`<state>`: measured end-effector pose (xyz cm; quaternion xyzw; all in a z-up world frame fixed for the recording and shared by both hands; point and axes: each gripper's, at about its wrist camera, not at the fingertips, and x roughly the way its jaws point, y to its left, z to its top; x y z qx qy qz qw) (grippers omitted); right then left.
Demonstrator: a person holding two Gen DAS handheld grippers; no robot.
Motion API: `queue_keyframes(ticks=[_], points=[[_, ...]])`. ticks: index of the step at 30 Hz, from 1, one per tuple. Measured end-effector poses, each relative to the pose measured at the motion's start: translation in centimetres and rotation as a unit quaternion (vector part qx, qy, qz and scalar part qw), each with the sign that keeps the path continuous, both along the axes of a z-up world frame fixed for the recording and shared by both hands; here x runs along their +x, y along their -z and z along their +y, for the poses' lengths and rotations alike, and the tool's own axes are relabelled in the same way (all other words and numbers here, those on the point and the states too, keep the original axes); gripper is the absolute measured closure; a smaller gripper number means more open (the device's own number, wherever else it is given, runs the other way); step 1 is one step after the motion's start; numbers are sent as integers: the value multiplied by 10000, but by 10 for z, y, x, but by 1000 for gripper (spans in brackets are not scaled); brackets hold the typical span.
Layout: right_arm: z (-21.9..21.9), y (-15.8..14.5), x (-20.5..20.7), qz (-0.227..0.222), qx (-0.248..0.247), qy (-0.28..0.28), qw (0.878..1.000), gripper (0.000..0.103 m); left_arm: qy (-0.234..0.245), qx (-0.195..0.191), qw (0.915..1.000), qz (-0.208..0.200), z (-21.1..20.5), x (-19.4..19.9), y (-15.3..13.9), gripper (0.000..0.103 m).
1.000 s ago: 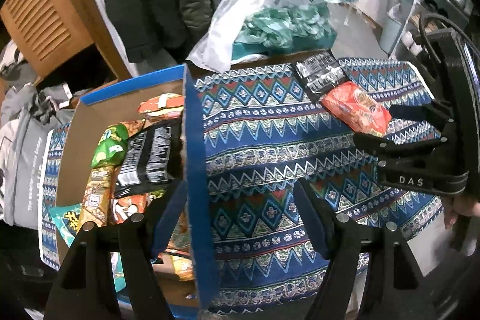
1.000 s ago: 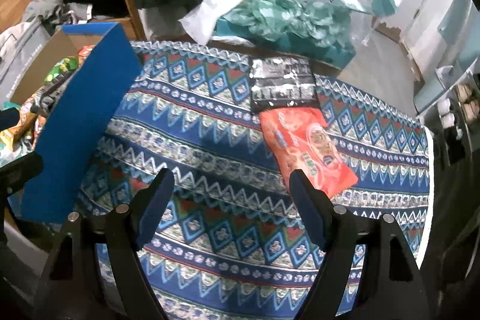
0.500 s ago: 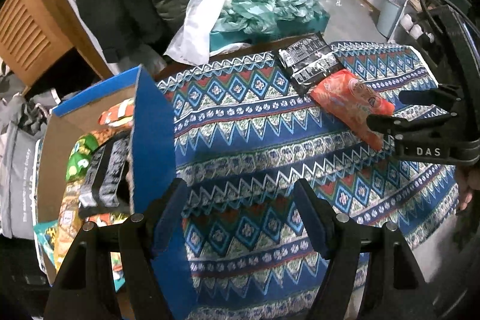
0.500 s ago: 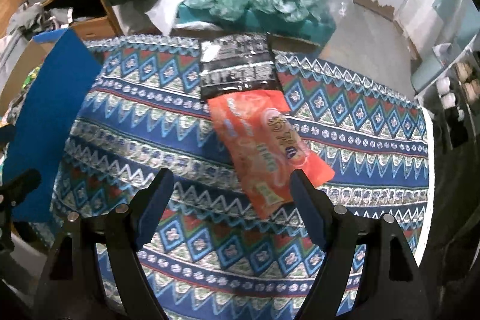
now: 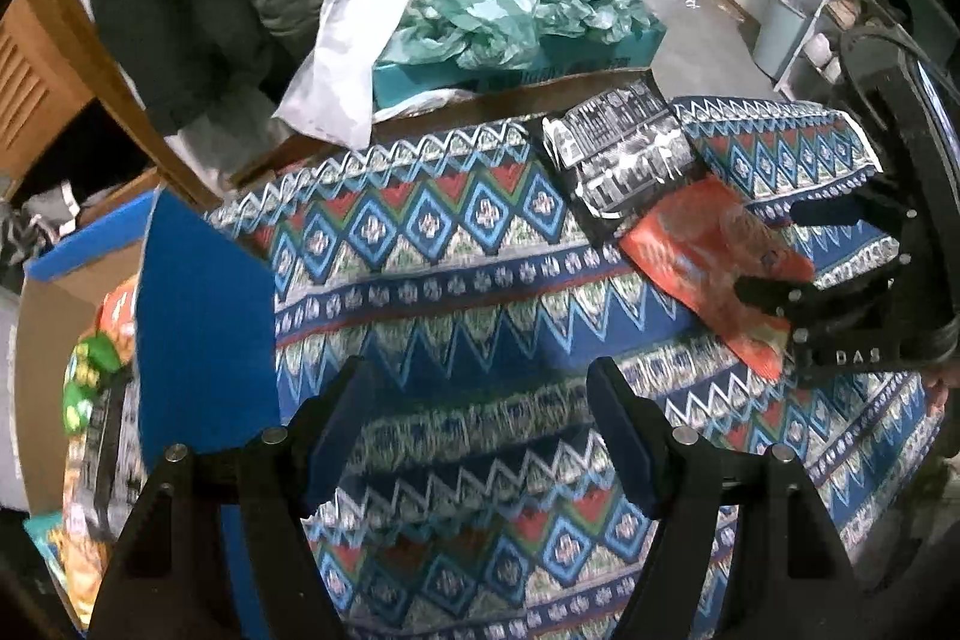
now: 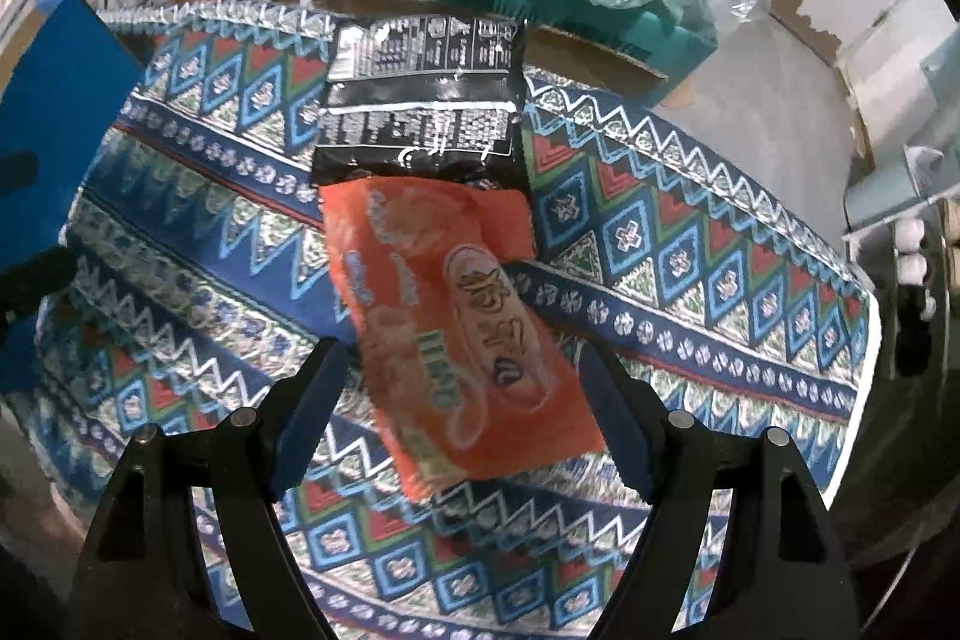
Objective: Organize snacks
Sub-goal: 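Lower the open right tool onto the orange bag and close it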
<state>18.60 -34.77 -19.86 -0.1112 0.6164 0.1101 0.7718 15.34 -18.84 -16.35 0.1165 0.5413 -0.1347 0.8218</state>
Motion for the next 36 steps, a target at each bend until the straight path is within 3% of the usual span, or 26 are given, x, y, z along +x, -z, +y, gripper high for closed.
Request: queue_keyframes(ticks=[7, 17, 20, 23, 27, 36], points=[[-1, 16, 11, 47, 233, 3, 9997, 25, 142, 243, 9996, -3, -11, 18, 14, 28], [15, 49, 15, 91, -358, -274, 9989, 24, 283, 172, 9994, 71, -16, 22, 21, 28], [12, 49, 15, 84, -260, -205, 9994, 24, 285, 120, 9995, 77, -16, 26, 21, 28], [3, 51, 15, 176, -101, -44, 9998, 28, 245, 55, 9997, 83, -17, 31, 20, 28], [-20, 47, 1, 216, -109, 330, 9992, 46, 213, -136, 9996, 110, -21, 41, 19, 28], [-92, 36, -16, 46, 318, 1442, 9890, 48, 837, -227, 9962, -119, -61, 65, 11, 27]])
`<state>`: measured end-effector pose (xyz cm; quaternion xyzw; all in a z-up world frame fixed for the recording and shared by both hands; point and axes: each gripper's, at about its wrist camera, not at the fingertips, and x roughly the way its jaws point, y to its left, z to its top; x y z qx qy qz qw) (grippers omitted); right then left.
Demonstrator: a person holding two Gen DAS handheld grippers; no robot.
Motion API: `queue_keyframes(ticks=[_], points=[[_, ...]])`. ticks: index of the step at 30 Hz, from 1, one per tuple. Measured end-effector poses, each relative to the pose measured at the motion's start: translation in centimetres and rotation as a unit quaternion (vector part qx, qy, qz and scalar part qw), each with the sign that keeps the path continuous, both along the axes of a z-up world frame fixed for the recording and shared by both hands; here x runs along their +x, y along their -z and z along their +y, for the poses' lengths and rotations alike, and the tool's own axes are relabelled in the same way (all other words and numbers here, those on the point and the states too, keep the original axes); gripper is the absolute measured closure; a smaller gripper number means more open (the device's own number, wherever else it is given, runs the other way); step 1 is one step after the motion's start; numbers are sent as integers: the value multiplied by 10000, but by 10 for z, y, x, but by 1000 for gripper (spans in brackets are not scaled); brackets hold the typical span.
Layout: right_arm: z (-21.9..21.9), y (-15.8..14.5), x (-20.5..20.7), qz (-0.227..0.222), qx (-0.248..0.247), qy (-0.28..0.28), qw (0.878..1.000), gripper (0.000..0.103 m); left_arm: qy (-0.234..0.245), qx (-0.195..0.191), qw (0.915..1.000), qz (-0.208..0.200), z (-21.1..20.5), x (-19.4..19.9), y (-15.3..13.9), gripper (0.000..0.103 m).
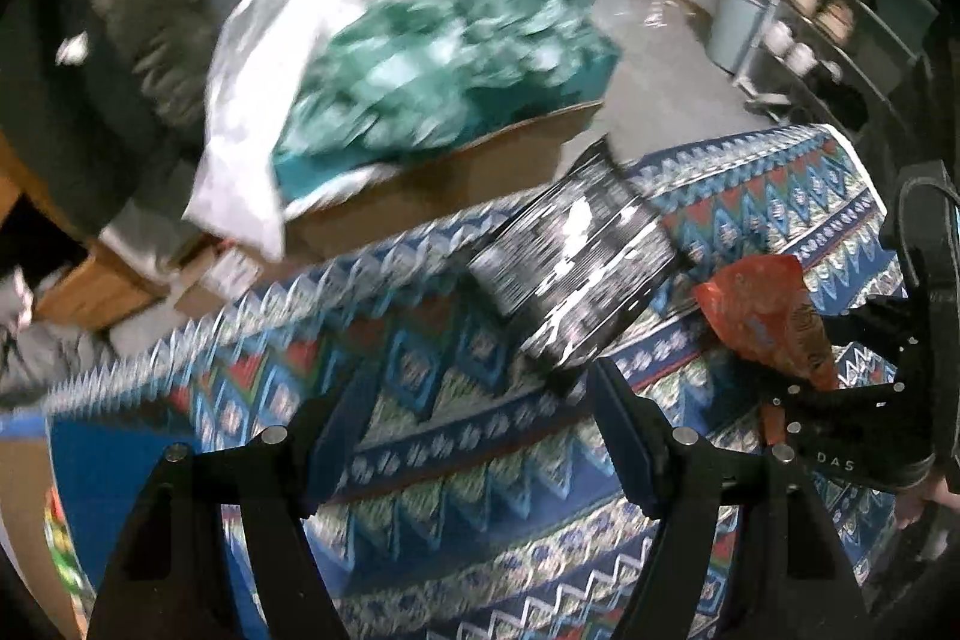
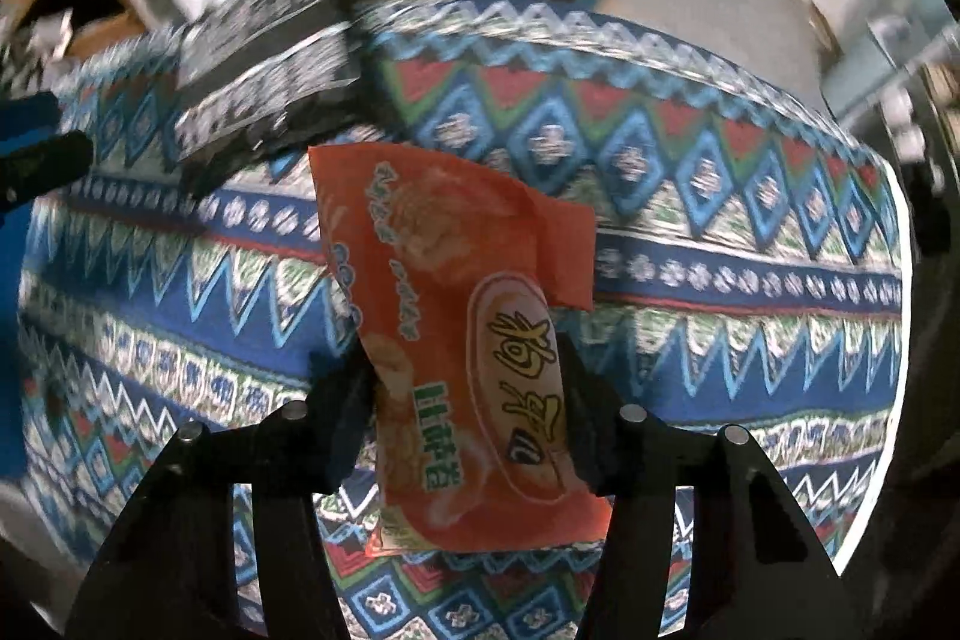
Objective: Organize snacks
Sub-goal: 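Grasp the black snack bag with the left tool while the right tool holds the orange bag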
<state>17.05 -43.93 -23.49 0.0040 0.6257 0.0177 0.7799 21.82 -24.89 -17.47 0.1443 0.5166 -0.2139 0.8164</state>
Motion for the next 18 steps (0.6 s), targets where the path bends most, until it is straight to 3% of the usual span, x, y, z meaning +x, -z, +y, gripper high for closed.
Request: queue_keyframes(ticks=[5, 13, 18], points=[[-26, -2, -7, -76, 270, 384, 9989, 48, 410, 133, 9991, -42, -24, 17, 0, 23], [-27, -15, -11, -139, 402, 484, 9979, 48, 259, -68, 9994, 227, -41, 48, 13, 23], [-34, -27, -12, -194, 452, 475, 9977, 48, 324, 107, 9988, 351, -48, 46, 30, 23]])
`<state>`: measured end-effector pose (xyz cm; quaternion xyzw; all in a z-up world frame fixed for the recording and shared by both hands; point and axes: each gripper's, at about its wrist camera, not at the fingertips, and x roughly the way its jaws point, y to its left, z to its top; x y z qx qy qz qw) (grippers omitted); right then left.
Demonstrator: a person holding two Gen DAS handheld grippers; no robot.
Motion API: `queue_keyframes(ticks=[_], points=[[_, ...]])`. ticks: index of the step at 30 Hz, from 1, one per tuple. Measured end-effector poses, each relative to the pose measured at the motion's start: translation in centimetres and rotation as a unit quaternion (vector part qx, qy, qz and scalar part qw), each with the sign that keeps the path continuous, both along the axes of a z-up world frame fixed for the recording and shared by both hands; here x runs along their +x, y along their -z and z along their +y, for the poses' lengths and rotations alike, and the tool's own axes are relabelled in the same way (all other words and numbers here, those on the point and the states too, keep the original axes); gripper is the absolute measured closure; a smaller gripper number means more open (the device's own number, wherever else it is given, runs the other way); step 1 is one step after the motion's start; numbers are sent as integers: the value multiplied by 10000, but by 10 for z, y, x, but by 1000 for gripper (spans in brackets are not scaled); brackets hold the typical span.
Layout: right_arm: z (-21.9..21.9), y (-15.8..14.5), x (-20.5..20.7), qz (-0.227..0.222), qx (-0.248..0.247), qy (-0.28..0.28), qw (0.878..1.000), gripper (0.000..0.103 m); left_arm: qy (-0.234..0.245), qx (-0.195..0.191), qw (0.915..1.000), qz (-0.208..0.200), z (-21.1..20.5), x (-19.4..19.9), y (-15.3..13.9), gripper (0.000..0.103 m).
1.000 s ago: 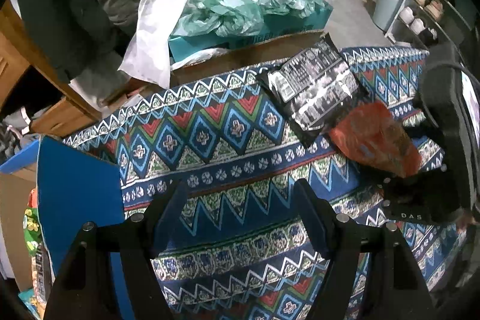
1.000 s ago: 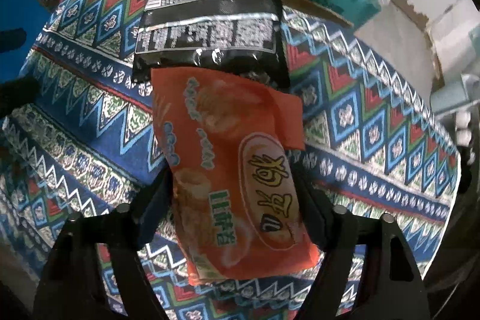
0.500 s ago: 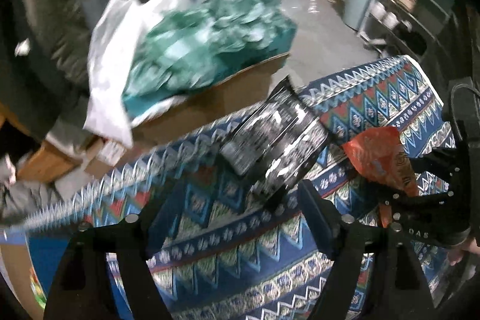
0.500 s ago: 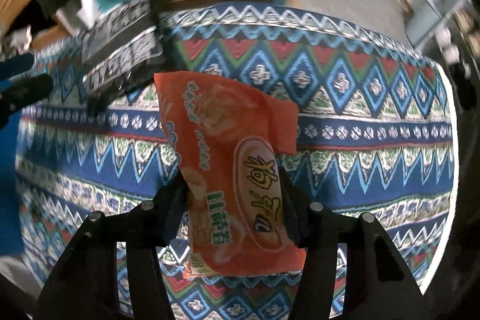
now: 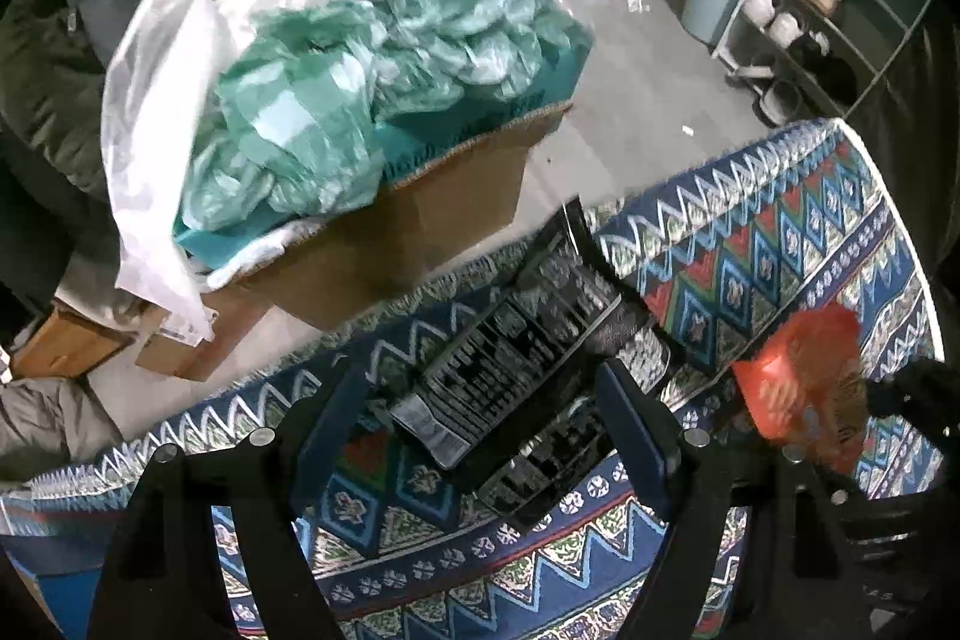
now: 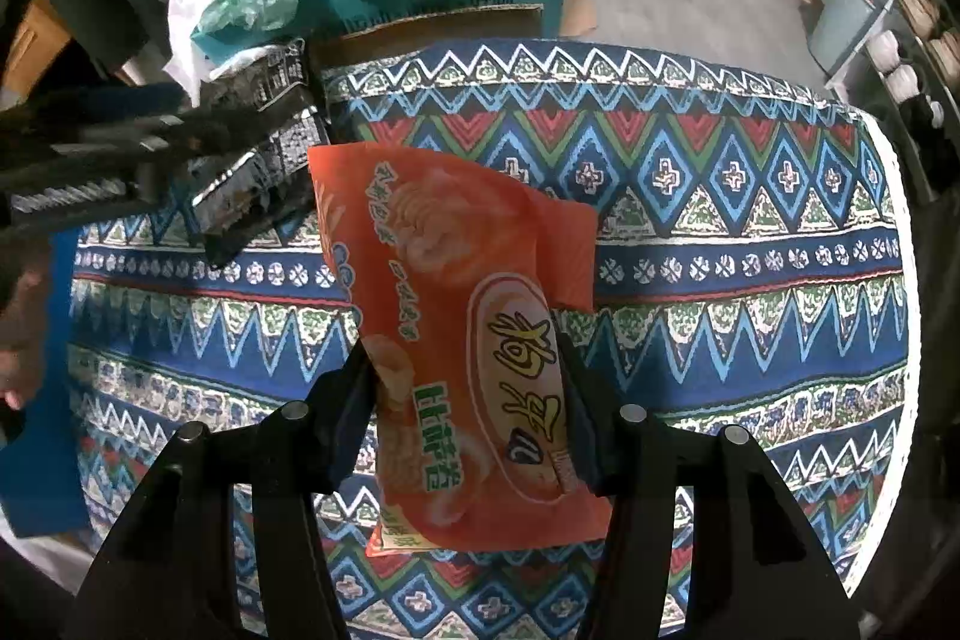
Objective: Organize snacks
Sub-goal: 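Grasp the black snack bag with the left tool while the right tool holds the orange bag, then carry the black bag with the left tool while the right tool carries the orange bag to the box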
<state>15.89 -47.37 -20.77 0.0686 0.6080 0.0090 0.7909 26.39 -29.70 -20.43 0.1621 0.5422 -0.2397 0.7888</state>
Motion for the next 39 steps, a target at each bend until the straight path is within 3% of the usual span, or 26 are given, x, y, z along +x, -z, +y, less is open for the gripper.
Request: queue_keyframes(ticks=[11, 21, 30, 33, 37, 39], points=[[-2, -8, 4, 60, -95, 186, 9998, 48, -56, -59, 9996, 268, 16, -40, 14, 23], [7, -11, -13, 4, -72, 231, 9997, 48, -910, -459, 9939, 430, 14, -26, 5, 17], [-14, -15, -16, 3, -30, 421, 9991, 48, -679, 210, 9974, 119, -24, -25, 21, 17], [-18, -14, -18, 21, -27, 459, 9989, 48, -711, 222, 9971, 163, -27, -26, 29, 17], [-14, -12, -19, 30, -42, 467, 9989, 48, -813, 179, 9965, -46, -24, -32, 28, 33], [-13, -12, -18, 21, -50, 453, 9990, 48, -762, 202, 9969, 3, -24, -35, 28, 33]])
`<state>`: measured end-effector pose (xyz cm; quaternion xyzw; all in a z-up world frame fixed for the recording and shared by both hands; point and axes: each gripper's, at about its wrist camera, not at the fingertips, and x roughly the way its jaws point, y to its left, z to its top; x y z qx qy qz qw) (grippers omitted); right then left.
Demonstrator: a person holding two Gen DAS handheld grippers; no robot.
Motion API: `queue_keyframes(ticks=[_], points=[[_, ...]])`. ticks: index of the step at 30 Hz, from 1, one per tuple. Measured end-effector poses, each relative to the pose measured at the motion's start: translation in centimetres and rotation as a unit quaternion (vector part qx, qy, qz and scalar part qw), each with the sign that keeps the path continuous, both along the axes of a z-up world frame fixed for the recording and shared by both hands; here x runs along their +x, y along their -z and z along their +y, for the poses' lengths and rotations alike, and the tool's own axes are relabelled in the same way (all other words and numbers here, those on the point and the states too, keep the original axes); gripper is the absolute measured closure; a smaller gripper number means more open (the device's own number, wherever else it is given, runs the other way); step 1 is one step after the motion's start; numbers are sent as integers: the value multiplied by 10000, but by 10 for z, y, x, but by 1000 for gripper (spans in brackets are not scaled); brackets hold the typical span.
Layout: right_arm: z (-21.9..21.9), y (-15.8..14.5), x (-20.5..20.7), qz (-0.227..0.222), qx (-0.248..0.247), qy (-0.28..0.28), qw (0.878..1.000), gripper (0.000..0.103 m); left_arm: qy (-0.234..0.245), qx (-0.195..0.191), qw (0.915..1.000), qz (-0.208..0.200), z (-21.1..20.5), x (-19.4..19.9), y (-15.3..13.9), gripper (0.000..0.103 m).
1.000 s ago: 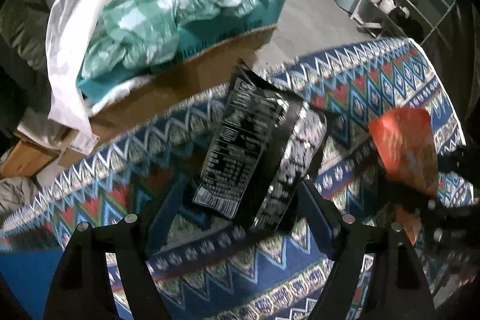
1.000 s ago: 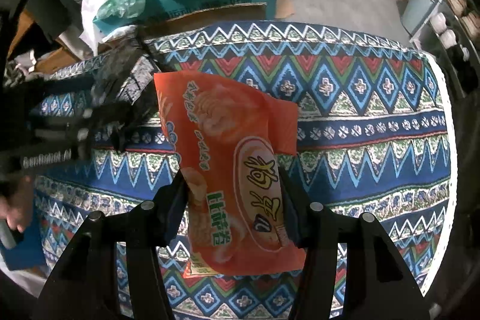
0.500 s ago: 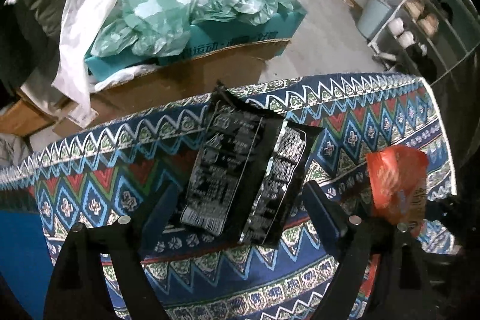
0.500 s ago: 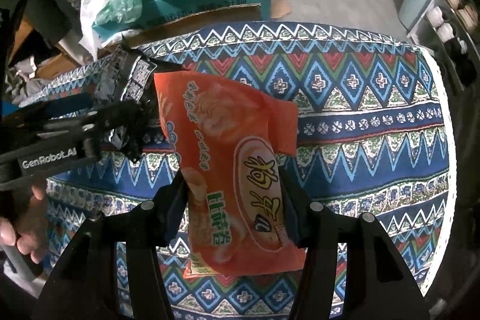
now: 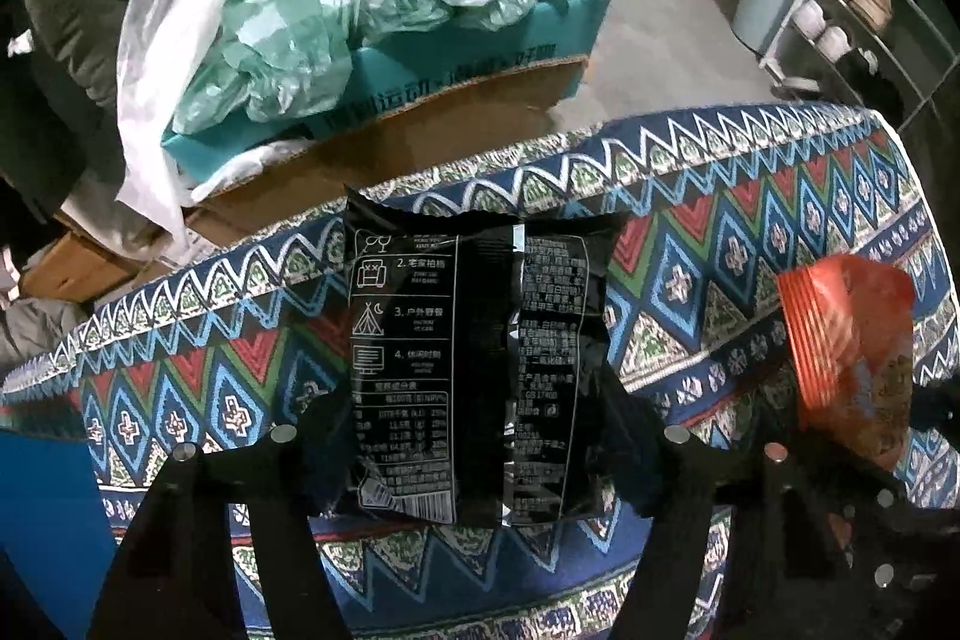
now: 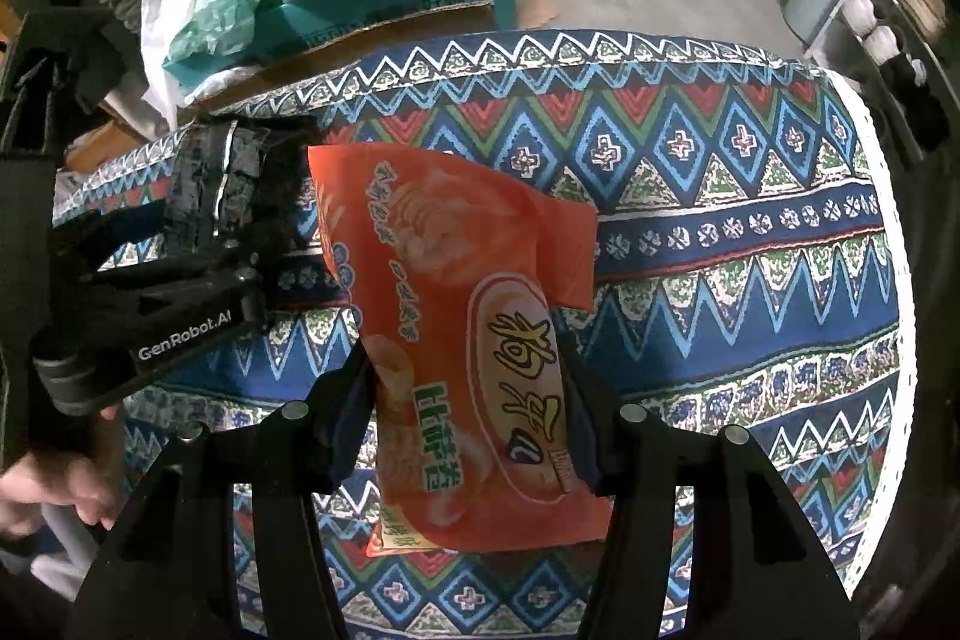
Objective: Organize snacks
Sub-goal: 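Carry the black bag with the left tool while the right tool carries the orange bag to the box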
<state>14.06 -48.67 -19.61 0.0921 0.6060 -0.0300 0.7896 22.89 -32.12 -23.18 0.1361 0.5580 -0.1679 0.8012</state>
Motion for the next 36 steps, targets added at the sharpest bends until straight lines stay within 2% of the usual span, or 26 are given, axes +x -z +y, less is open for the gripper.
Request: queue_keyframes(ticks=[8, 14, 36], points=[[7, -7, 3, -70, -19, -49, 10000, 48, -108, -165, 9998, 11, 14, -15, -13, 33], [18, -20, 0, -139, -149, -159, 9997, 48, -118, -227, 9996, -98, 35, -30, -34, 33], [81, -99, -26, -613, -342, -810, 9942, 48, -153, -288, 9992, -250, 125, -90, -121, 33]])
